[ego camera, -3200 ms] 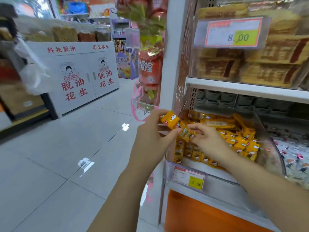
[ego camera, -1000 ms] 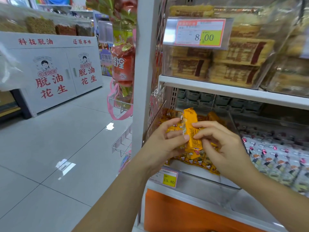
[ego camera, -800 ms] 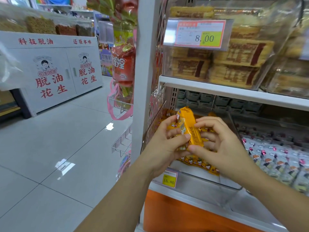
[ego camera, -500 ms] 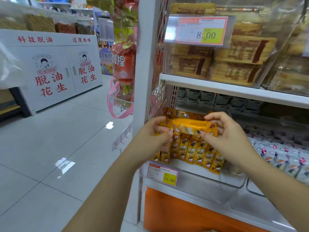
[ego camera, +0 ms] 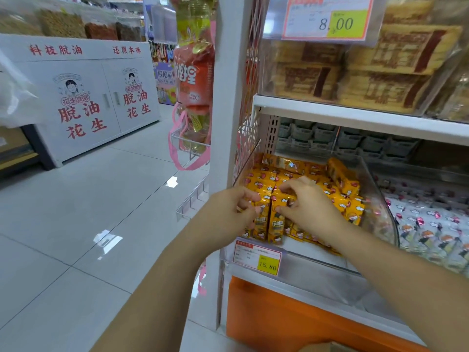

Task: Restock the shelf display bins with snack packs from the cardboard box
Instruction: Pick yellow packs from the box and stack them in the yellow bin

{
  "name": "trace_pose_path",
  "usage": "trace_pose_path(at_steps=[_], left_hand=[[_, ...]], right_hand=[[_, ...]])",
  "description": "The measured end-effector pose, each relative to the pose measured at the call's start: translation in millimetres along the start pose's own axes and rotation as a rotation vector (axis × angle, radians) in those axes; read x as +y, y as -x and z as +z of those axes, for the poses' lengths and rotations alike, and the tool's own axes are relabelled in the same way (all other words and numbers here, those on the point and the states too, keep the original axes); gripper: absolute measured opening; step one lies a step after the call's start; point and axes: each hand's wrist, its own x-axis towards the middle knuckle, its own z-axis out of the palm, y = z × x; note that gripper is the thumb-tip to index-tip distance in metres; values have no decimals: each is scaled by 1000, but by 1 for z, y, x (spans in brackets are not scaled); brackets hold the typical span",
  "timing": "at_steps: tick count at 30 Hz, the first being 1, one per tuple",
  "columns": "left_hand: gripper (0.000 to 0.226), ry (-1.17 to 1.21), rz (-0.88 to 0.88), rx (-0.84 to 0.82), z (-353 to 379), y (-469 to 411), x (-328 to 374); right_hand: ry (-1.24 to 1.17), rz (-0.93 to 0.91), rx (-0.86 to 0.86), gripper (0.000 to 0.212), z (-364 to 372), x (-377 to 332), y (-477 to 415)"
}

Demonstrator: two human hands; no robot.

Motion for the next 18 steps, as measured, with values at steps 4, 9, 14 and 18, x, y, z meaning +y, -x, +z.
trace_pose_path(at_steps=[4, 9, 14, 18], left_hand=[[16, -8, -2, 3, 1, -1, -1], [18, -16, -6, 2, 4, -2, 1], [21, -38, 8, 4, 7, -7, 2], [22, -65, 34, -3, 15, -12, 4]], right_hand=[[19, 15, 167, 42, -14, 3, -10], [208, 94, 73, 52, -15, 13, -43], [281, 190, -7, 48, -11, 22, -64], [295, 172, 105, 47, -18, 23, -56]])
